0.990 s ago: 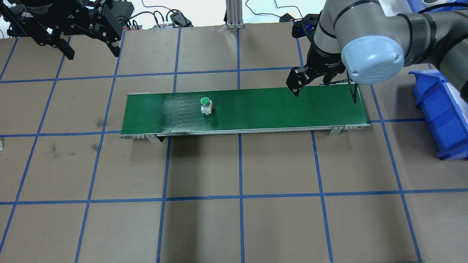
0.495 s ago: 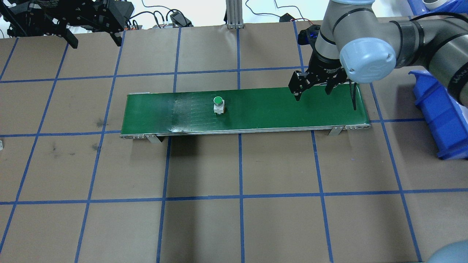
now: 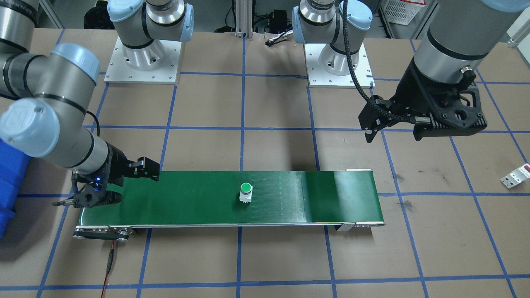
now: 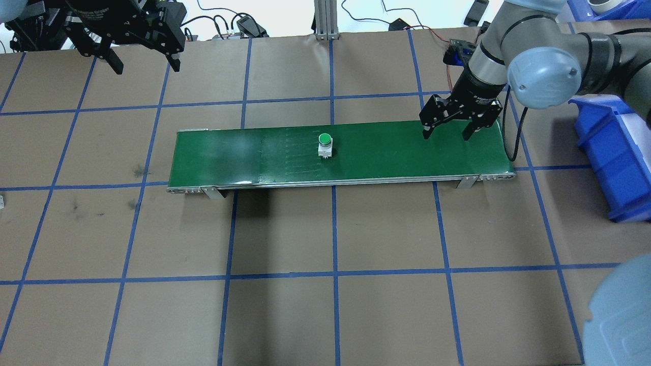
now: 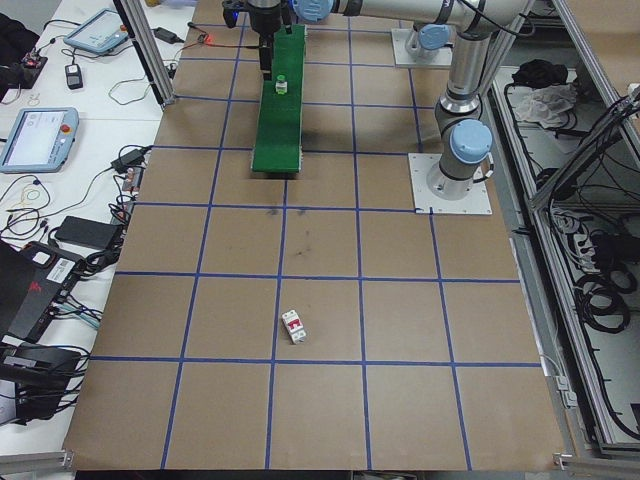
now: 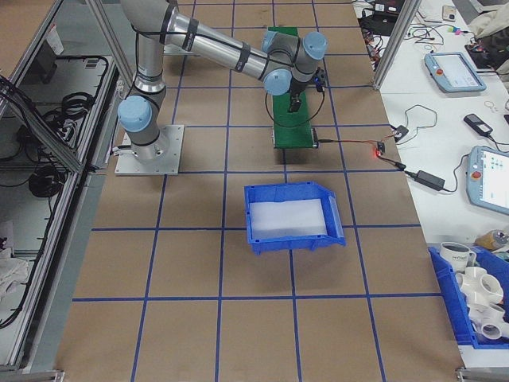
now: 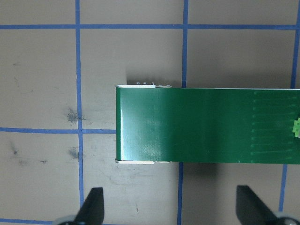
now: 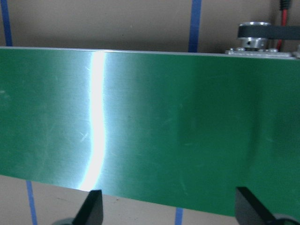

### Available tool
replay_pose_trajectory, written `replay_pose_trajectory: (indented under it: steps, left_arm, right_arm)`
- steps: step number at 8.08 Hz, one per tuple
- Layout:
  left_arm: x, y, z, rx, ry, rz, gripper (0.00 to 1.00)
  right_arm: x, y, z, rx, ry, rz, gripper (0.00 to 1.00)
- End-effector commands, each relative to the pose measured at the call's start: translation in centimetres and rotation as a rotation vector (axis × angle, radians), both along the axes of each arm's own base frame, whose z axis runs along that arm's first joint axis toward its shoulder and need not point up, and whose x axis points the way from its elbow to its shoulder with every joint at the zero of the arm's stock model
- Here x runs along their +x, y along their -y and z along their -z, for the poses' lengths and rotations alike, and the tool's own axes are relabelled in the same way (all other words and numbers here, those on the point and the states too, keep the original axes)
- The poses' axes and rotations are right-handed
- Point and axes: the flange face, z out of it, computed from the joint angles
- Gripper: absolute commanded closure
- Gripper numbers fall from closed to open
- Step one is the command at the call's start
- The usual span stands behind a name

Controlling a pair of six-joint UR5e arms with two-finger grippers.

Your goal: Move button from left to right

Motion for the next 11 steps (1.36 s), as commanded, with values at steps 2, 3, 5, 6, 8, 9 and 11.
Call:
replay_pose_trajectory:
  steps: [2, 3, 5, 6, 8, 9, 11]
  left_arm:
    - [0.6, 0.0, -0.7, -0.012, 0.007, 0.0, 0.0]
    - [0.6, 0.0, -0.5, -0.011, 0.011, 0.002, 0.0]
    - [1.0, 0.1, -0.5, -0.009, 0.011, -0.007, 0.0]
    - [1.4, 0.3, 0.0, 0.002, 0.01, -0.013, 0.0]
    - [1.6, 0.1, 0.1, 0.007, 0.013, -0.013, 0.0]
    - [1.6, 0.0, -0.1, 0.002, 0.013, -0.013, 0.0]
    - [1.5, -0.8, -1.2, -0.019, 0.014, -0.012, 0.0]
  right_arm:
    - [1.4, 1.3, 1.9, -0.025, 0.218, 0.019, 0.09]
    - [1.7, 1.6, 2.1, -0.036, 0.259, 0.025, 0.07]
    - [1.8, 2.2, 2.0, -0.08, 0.271, 0.023, 0.08]
    - [2.2, 2.6, 2.3, -0.092, 0.315, 0.029, 0.06]
    - [2.2, 2.6, 2.4, -0.087, 0.323, 0.036, 0.06]
    - [2.3, 2.7, 2.6, -0.086, 0.331, 0.04, 0.07]
    - [2.7, 2.8, 2.8, -0.086, 0.375, 0.047, 0.07]
